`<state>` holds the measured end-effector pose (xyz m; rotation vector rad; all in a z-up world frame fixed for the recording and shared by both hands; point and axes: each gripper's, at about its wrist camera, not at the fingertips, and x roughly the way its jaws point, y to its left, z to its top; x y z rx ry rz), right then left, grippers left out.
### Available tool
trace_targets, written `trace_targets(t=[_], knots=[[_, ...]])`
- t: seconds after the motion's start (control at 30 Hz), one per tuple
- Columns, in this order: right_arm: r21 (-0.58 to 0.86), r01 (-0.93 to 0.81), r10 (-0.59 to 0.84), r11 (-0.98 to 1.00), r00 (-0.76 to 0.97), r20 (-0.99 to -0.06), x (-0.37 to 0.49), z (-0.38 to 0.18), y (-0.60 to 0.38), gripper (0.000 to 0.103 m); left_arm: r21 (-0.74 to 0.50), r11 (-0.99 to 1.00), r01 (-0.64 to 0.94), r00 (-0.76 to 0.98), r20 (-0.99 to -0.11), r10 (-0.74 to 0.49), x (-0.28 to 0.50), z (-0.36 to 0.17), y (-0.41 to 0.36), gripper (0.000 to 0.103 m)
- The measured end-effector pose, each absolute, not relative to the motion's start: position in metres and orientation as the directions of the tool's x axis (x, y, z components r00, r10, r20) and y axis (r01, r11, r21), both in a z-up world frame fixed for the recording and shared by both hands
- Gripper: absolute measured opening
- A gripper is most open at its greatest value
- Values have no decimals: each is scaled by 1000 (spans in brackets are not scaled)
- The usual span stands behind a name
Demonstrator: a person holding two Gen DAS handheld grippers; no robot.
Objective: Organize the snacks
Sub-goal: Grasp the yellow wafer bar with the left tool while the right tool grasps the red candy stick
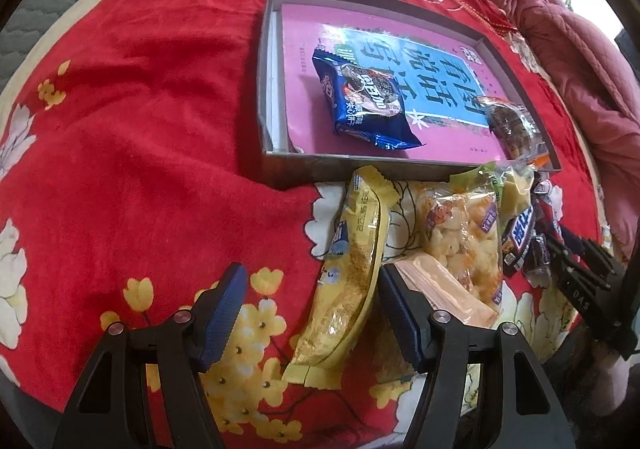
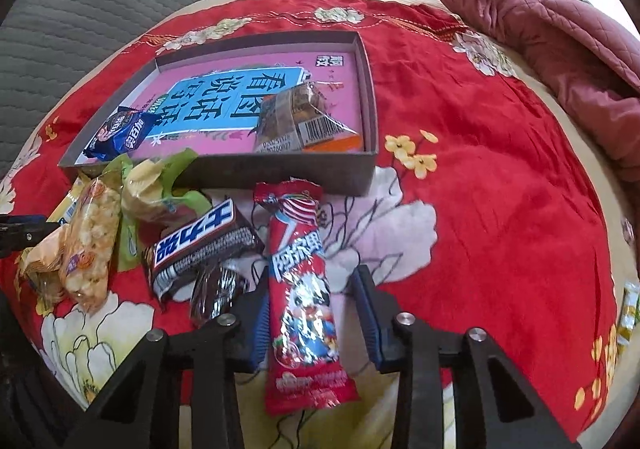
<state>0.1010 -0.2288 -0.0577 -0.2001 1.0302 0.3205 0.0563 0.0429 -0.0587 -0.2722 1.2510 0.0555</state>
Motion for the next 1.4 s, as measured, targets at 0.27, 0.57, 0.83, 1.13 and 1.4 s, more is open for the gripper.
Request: trace_targets(t=[0.27,0.57,0.83,1.13,1.4], knots=[[-28,-388,183,921,496,-849,113,-61,-220,25,-127,975,-182,305,-950,-67,66,-69,35,69],[82,-358,257,930,477,-840,113,-58,-236,24,-139,971,-195,327,-943,-69,65,-71,37,53],[158,-321,304,934,480,-823,106,-50,-249,24,-170,972,-163,357,-929,-102,61,-64,32,25],[183,-323,334,929,511,-792,100,-35,-253,24,-196,964,-179,414,-904,-107,49,-40,41,24],[179,-341,347,923,538,-768,97,-26,-251,24,-202,961,-189,471,-877,-92,46,-15,45,24]])
